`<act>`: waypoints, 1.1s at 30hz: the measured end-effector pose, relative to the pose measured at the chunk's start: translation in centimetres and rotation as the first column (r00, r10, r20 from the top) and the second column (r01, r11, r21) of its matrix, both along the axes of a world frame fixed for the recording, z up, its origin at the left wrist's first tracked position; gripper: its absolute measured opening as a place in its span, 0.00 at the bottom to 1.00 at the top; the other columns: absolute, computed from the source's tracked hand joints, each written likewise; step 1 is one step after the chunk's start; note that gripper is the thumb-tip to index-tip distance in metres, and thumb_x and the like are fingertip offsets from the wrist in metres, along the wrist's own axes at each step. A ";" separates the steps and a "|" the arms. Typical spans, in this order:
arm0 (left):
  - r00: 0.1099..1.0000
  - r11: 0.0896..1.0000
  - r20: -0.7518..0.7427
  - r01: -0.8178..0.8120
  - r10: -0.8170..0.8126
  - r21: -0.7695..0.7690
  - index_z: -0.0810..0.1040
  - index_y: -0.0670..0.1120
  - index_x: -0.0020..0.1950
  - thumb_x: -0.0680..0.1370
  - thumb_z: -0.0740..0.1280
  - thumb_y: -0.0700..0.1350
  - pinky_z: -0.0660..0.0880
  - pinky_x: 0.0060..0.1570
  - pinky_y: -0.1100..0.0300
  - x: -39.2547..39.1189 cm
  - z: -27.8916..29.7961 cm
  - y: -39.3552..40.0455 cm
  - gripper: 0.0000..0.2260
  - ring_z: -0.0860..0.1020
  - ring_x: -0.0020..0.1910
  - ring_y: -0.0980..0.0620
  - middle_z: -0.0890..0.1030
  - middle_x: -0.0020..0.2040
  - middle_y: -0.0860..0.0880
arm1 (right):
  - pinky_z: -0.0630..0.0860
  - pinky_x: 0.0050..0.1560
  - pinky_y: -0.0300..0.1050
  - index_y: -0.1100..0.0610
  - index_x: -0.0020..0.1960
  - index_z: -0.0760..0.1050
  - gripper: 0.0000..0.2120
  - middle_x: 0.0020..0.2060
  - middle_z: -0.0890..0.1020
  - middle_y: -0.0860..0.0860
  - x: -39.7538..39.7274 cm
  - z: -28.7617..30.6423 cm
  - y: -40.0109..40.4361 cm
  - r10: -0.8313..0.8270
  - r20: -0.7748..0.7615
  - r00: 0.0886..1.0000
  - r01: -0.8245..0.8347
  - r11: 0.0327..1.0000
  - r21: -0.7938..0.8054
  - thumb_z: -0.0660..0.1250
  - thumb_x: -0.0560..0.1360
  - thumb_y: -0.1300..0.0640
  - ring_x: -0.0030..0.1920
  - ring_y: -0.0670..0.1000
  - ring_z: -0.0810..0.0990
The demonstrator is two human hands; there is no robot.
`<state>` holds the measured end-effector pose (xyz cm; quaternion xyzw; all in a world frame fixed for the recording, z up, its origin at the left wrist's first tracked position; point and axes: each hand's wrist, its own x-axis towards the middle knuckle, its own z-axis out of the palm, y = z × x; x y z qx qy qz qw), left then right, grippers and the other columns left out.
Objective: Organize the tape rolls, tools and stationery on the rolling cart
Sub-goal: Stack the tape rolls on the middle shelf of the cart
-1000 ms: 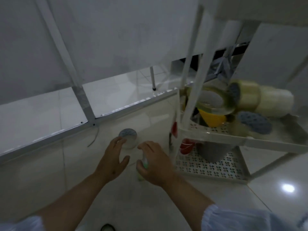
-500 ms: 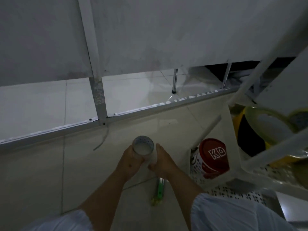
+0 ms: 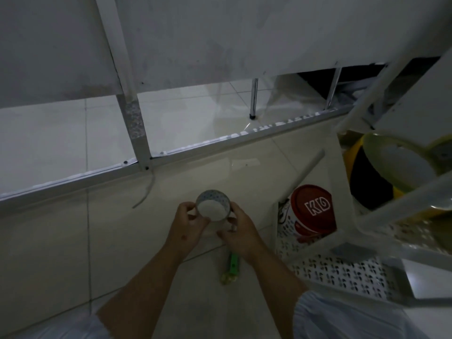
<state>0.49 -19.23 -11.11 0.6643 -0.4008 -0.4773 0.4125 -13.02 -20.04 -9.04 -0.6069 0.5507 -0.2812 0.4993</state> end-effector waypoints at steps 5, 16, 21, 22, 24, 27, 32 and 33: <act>0.981 0.983 0.140 0.153 -0.138 -0.103 0.65 0.48 0.56 0.73 0.70 0.41 0.69 0.42 0.65 0.0 1.0 2.6 0.18 0.71 0.50 0.49 0.72 0.53 0.46 | 0.74 0.52 0.31 0.53 0.60 0.69 0.22 0.54 0.75 0.49 -0.8 1.4 3.0 -0.073 -0.006 0.997 0.071 0.988 -0.137 0.70 0.69 0.65 0.53 0.43 0.76; 0.915 0.882 0.331 0.341 -0.232 -0.326 0.64 0.52 0.64 0.68 0.72 0.48 0.71 0.47 0.70 -1.7 7.2 10.3 0.28 0.74 0.55 0.50 0.70 0.59 0.49 | 0.69 0.58 0.40 0.59 0.64 0.67 0.24 0.54 0.73 0.49 -3.7 6.8 11.6 -0.196 -0.125 0.973 0.111 0.866 -0.487 0.70 0.71 0.58 0.57 0.48 0.71; 0.883 0.817 0.401 0.410 -0.244 -0.406 0.60 0.59 0.67 0.73 0.70 0.49 0.66 0.48 0.80 -4.1 10.2 14.4 0.27 0.70 0.55 0.69 0.70 0.58 0.61 | 0.60 0.65 0.32 0.55 0.67 0.64 0.27 0.62 0.71 0.50 -6.6 8.8 15.2 -0.173 -0.215 0.961 0.024 0.827 -0.561 0.66 0.72 0.49 0.62 0.44 0.65; 0.873 0.795 0.421 0.432 -0.249 -0.426 0.60 0.63 0.64 0.72 0.70 0.53 0.65 0.50 0.80 -4.7 11.0 15.0 0.26 0.68 0.55 0.73 0.69 0.57 0.65 | 0.62 0.65 0.35 0.51 0.67 0.62 0.27 0.63 0.70 0.48 -7.5 9.3 16.1 -0.161 -0.214 0.963 0.020 0.840 -0.542 0.64 0.72 0.44 0.62 0.42 0.64; 0.855 0.764 0.442 0.471 -0.273 -0.441 0.61 0.64 0.61 0.68 0.67 0.60 0.65 0.53 0.79 -6.0 12.9 15.8 0.25 0.67 0.57 0.73 0.68 0.58 0.66 | 0.60 0.62 0.30 0.45 0.67 0.58 0.30 0.62 0.67 0.45 -9.8 10.3 17.5 -0.152 -0.238 0.959 0.001 0.845 -0.534 0.58 0.70 0.33 0.62 0.41 0.63; 0.820 0.725 0.427 0.551 -0.381 -0.413 0.63 0.64 0.60 0.66 0.65 0.62 0.69 0.57 0.70 -8.6 15.2 16.5 0.24 0.70 0.58 0.65 0.70 0.58 0.60 | 0.54 0.59 0.19 0.43 0.67 0.55 0.31 0.60 0.65 0.43 -14.2 12.9 18.9 -0.155 -0.324 0.933 -0.053 0.833 -0.550 0.59 0.70 0.33 0.60 0.36 0.61; 0.712 0.605 0.484 0.695 -0.508 -0.388 0.58 0.59 0.69 0.69 0.68 0.56 0.59 0.68 0.69 -14.8 19.2 16.8 0.32 0.67 0.66 0.61 0.65 0.63 0.60 | 0.63 0.60 0.23 0.40 0.66 0.54 0.31 0.58 0.65 0.38 -21.5 18.1 20.2 -0.162 -0.363 0.918 -0.072 0.831 -0.552 0.55 0.68 0.29 0.59 0.31 0.62; 0.689 0.587 0.497 0.719 -0.528 -0.373 0.56 0.58 0.70 0.71 0.69 0.53 0.54 0.61 0.82 -16.2 20.1 16.7 0.33 0.65 0.66 0.62 0.63 0.63 0.60 | 0.63 0.59 0.22 0.39 0.66 0.54 0.31 0.58 0.64 0.36 -22.9 19.0 20.4 -0.176 -0.370 0.912 -0.076 0.814 -0.576 0.53 0.67 0.27 0.60 0.32 0.63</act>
